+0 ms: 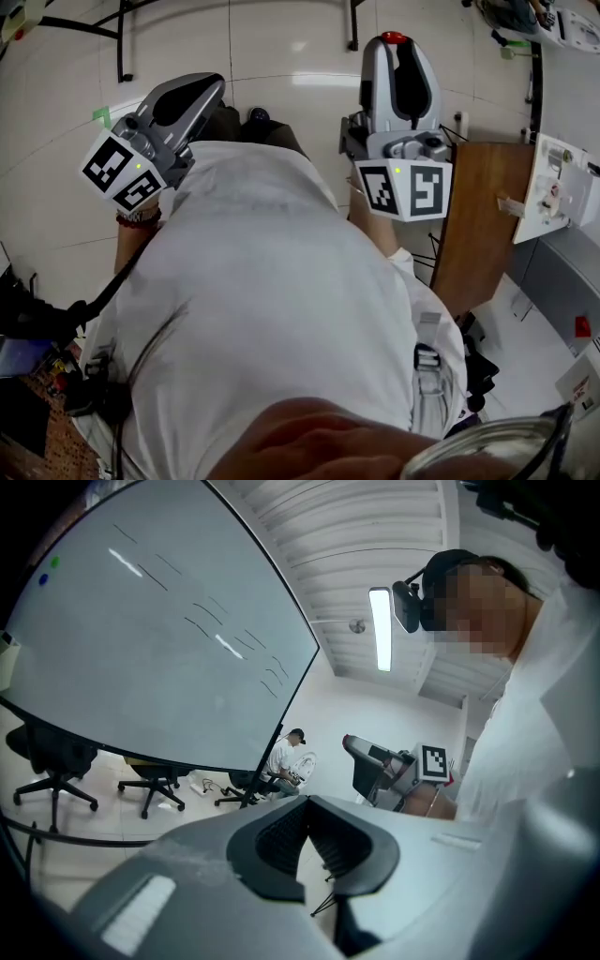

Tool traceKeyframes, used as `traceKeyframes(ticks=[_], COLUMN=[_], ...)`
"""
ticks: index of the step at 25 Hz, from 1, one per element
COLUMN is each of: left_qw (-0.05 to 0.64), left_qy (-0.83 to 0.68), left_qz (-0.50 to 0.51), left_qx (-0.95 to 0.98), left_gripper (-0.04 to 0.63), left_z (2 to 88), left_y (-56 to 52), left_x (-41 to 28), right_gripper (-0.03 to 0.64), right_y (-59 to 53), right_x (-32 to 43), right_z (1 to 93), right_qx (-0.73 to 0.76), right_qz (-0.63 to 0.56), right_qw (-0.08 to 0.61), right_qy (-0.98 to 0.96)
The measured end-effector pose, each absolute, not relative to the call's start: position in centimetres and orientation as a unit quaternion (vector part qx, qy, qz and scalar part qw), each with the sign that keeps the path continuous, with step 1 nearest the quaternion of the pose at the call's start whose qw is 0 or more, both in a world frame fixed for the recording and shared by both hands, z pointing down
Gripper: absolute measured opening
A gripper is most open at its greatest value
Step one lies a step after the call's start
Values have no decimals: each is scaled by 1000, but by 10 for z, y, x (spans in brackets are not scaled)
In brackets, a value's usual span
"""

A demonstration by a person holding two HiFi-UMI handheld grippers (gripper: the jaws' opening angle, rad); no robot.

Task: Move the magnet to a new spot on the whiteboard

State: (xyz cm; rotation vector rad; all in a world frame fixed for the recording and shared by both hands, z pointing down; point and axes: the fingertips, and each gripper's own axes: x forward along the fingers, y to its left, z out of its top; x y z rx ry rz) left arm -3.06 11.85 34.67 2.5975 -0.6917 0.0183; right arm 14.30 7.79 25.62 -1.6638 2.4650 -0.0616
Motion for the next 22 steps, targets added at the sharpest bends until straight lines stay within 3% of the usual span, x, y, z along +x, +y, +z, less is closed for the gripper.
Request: traceKeyframes(ticks=[13, 22], left_qw=[214, 213], left_qy=[-190, -193], left_qz=[5, -19], left_qx=[958, 958], left_gripper=[-2, -3], left_z=[338, 354], left_y=[140, 160], left_x=[-9, -71], right_gripper=[121, 121], right_y=[117, 124], right_x=[161, 99], right_z=[257, 260], right_qx=[-598, -586], right_qz=[-16, 6], right_qw=[74, 58], right_qy=[798, 809])
